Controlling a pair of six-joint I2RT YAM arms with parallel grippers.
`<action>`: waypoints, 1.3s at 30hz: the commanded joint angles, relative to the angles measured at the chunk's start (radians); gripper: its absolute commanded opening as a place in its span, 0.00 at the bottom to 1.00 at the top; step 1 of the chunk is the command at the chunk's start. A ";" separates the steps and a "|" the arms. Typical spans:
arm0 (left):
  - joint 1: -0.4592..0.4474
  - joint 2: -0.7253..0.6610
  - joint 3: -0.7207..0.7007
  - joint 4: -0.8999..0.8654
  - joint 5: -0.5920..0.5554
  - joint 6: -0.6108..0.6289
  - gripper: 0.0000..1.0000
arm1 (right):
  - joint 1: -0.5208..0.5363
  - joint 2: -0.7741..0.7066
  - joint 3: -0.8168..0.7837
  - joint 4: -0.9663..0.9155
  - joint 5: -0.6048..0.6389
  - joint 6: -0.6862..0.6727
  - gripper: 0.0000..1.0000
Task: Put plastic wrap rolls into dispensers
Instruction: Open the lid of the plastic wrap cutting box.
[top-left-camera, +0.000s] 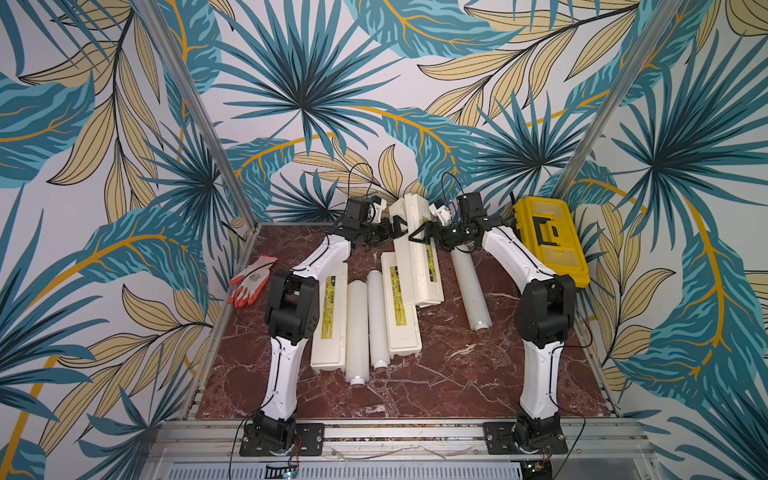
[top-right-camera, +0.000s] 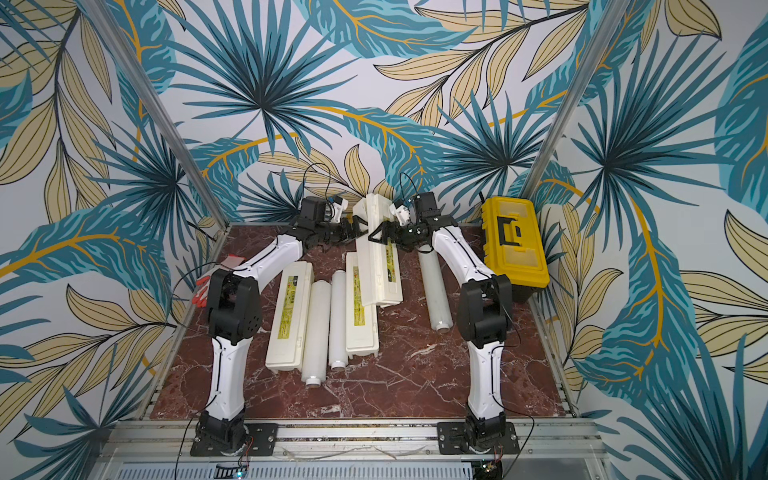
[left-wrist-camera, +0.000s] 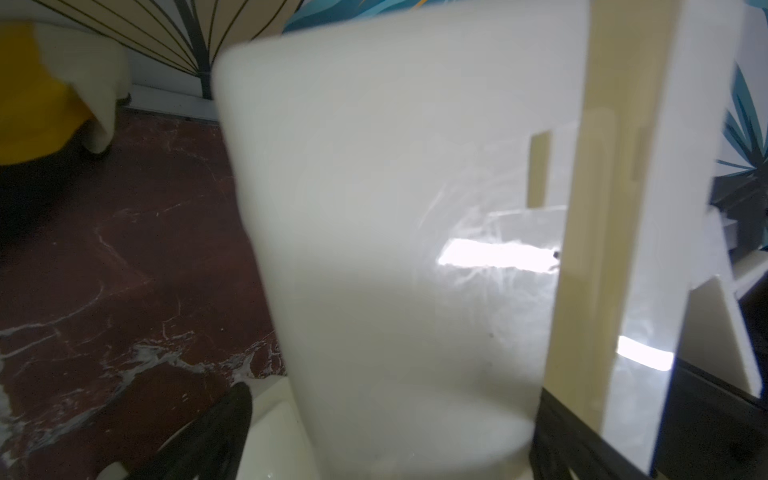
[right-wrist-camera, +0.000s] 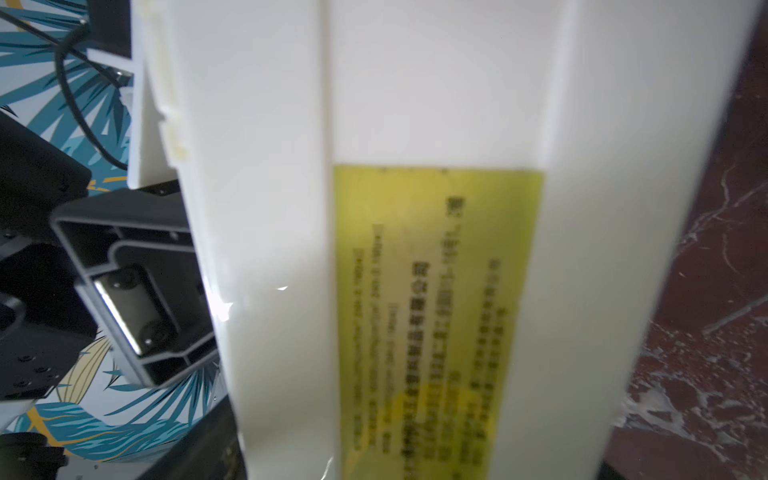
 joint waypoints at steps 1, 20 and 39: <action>-0.070 0.041 0.058 -0.030 0.044 0.021 1.00 | 0.089 0.015 0.040 0.015 -0.079 -0.102 0.82; -0.077 0.060 0.090 -0.030 -0.004 -0.059 1.00 | 0.089 -0.030 -0.048 0.281 -0.345 -0.014 0.70; -0.116 0.038 0.121 -0.230 -0.221 0.037 0.86 | 0.090 -0.061 -0.044 0.211 -0.247 -0.044 0.67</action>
